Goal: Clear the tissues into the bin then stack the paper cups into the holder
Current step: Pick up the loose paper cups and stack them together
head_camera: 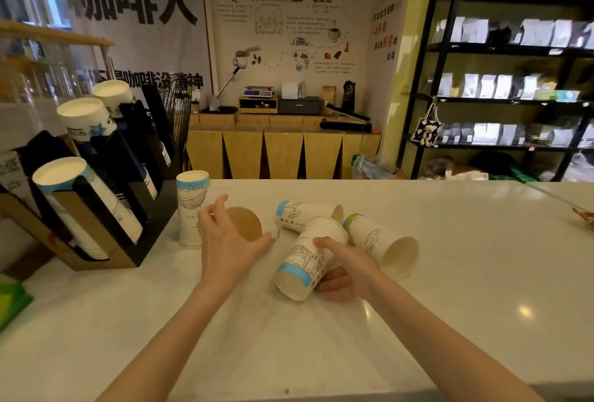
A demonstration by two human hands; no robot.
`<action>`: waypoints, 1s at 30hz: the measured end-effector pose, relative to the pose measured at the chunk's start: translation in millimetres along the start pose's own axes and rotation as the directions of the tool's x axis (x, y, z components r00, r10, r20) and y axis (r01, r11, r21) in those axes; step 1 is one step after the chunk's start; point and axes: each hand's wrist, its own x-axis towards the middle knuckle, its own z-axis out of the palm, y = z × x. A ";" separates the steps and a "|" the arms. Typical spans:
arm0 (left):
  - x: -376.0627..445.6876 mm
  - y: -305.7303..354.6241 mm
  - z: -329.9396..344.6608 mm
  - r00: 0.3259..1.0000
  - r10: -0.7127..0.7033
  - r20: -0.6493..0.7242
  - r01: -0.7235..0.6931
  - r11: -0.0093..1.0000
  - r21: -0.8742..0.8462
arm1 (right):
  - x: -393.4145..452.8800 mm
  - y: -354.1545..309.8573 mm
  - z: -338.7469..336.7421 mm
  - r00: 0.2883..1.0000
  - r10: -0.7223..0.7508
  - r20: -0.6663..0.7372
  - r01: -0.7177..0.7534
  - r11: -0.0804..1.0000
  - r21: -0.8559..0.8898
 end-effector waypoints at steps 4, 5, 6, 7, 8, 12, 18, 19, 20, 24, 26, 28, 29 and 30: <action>17.1 19.2 -15.8 0.996 0.085 -0.005 -0.085 0.996 0.030 | -8.8 -1.4 -9.1 0.993 0.070 0.097 -0.077 0.994 0.077; 21.1 21.5 -17.9 0.995 0.101 0.007 -0.101 0.994 0.035 | -11.9 -2.6 -11.8 0.985 0.097 0.140 -0.110 0.990 0.087; 25.0 22.7 -18.8 0.993 0.116 0.024 -0.117 0.992 0.039 | -15.2 -4.7 -14.8 0.976 0.113 0.188 -0.131 0.987 0.089; 28.4 23.4 -19.1 0.991 0.129 0.046 -0.131 0.990 0.046 | -18.6 -8.0 -17.8 0.967 0.112 0.230 -0.135 0.987 0.088; 30.9 23.4 -18.4 0.988 0.139 0.071 -0.144 0.988 0.059 | -22.1 -12.5 -21.0 0.961 0.092 0.260 -0.120 0.989 0.092; 32.7 20.2 -12.7 0.971 0.187 0.152 -0.198 0.978 0.062 | -33.8 -46.0 -29.3 0.947 -0.109 0.302 0.087 0.993 0.084; 26.8 10.7 -8.0 0.976 0.209 0.063 -0.201 0.973 -0.110 | -33.7 -104.7 -16.1 0.820 -0.534 0.203 0.521 0.845 0.122; 26.4 9.2 -7.3 0.980 0.191 0.049 -0.183 0.974 -0.133 | -31.1 -111.8 -9.1 0.789 -0.593 0.158 0.577 0.805 0.138; 26.4 8.2 -6.8 0.985 0.165 0.043 -0.156 0.975 -0.158 | -28.6 -117.1 -1.2 0.755 -0.643 0.125 0.625 0.764 0.159; 28.4 6.6 -4.1 0.995 0.047 0.090 -0.020 0.959 -0.283 | -12.5 -118.7 33.8 0.669 -0.732 0.127 0.709 0.680 0.185; 28.0 6.1 -3.0 0.993 0.041 0.113 -0.001 0.943 -0.332 | -1.3 -109.8 47.8 0.665 -0.731 0.150 0.717 0.682 0.146; 27.4 4.6 -3.0 0.990 0.048 0.131 0.005 0.926 -0.378 | 9.4 -98.5 57.1 0.678 -0.712 0.181 0.713 0.697 0.072; 27.3 3.9 -3.3 0.990 0.042 0.137 0.016 0.918 -0.396 | 14.6 -93.0 59.2 0.691 -0.697 0.195 0.706 0.708 0.028; 27.5 3.3 -3.6 0.990 0.035 0.138 0.024 0.916 -0.401 | 19.2 -87.9 60.0 0.704 -0.678 0.210 0.696 0.717 -0.018</action>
